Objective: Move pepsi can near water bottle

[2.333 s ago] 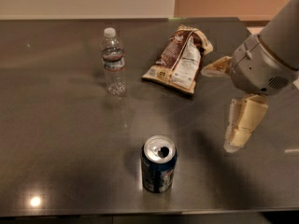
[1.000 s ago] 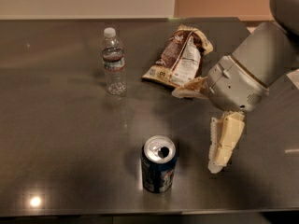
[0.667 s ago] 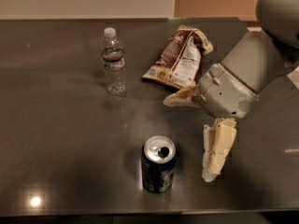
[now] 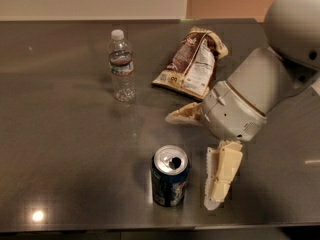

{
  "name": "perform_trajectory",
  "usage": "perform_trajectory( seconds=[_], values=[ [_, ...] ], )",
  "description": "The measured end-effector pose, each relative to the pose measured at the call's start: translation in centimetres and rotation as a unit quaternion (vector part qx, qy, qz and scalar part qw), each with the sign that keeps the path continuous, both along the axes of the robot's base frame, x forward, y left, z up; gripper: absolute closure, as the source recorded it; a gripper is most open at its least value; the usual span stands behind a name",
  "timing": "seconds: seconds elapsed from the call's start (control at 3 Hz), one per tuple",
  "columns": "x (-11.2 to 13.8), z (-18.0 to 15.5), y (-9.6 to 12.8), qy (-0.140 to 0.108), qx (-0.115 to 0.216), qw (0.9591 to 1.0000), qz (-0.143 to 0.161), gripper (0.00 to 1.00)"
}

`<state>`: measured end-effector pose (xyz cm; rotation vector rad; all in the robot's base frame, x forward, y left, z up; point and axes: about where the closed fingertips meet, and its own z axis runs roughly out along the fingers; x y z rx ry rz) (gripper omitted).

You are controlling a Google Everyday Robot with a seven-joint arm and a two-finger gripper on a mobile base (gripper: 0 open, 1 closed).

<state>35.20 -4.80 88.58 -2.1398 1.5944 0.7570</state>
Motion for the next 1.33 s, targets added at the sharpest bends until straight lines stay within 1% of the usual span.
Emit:
perform_trajectory(
  seconds=[0.33, 0.67, 1.0, 1.33],
  values=[
    [-0.4, 0.3, 0.7, 0.002, 0.012, 0.9999, -0.009, 0.00],
    [-0.8, 0.6, 1.3, 0.014, 0.024, 0.9995, -0.014, 0.00],
    [-1.5, 0.7, 2.0, 0.023, 0.031, 0.9992, -0.008, 0.16],
    [-2.1, 0.7, 2.7, 0.031, 0.032, 0.9990, 0.002, 0.40]
  ],
)
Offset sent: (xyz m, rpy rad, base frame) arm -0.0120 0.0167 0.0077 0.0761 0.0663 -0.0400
